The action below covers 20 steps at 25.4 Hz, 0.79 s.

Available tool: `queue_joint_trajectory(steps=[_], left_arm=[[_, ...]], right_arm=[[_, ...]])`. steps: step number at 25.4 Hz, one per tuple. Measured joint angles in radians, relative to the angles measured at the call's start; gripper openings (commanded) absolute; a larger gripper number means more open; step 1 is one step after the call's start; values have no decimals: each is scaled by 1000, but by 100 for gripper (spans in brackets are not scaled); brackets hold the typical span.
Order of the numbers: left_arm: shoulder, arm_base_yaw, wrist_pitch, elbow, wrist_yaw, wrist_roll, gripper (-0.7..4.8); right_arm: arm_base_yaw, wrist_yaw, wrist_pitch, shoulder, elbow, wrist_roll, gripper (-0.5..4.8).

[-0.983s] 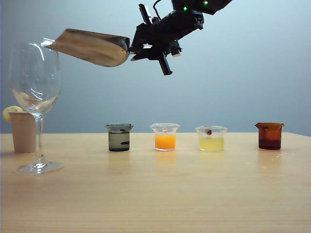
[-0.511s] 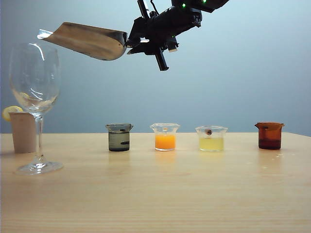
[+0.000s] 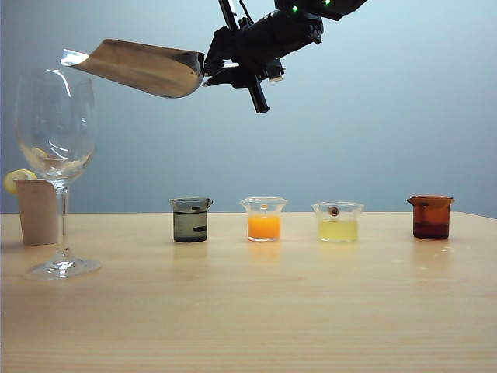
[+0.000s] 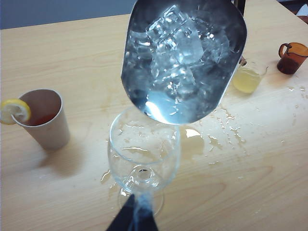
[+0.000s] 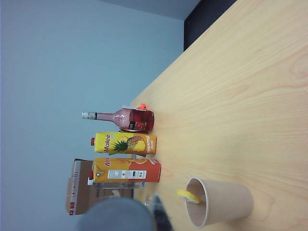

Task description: Pick up the ice scoop on the desk filled with ice cubes, pour the ice into the goblet, and finally put the scoop back on the table.

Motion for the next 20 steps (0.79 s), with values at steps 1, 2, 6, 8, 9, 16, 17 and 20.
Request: queue_joint_trajectory(steps=[1, 2, 6, 8, 9, 16, 17, 20], left_arm=[[0, 0, 0, 0, 0, 0, -5], [0, 0, 0, 0, 0, 0, -5], [0, 0, 0, 0, 0, 0, -5], [0, 0, 0, 0, 0, 0, -5], [0, 0, 0, 0, 0, 0, -5], [0, 0, 0, 0, 0, 0, -5], [0, 0, 0, 0, 0, 0, -5], [0, 0, 0, 0, 0, 0, -5]], right_arm=[[0, 0, 0, 0, 0, -7, -6], [0, 0, 1, 0, 0, -9, -7], [0, 1, 8, 0, 0, -28, -6], [0, 2, 9, 0, 0, -32, -6], [0, 4, 10, 0, 1, -32, -6], [0, 28, 14, 0, 2, -30, -7], [0, 29, 14, 0, 2, -23, -7], [2, 39, 13, 0, 2, 4, -7]])
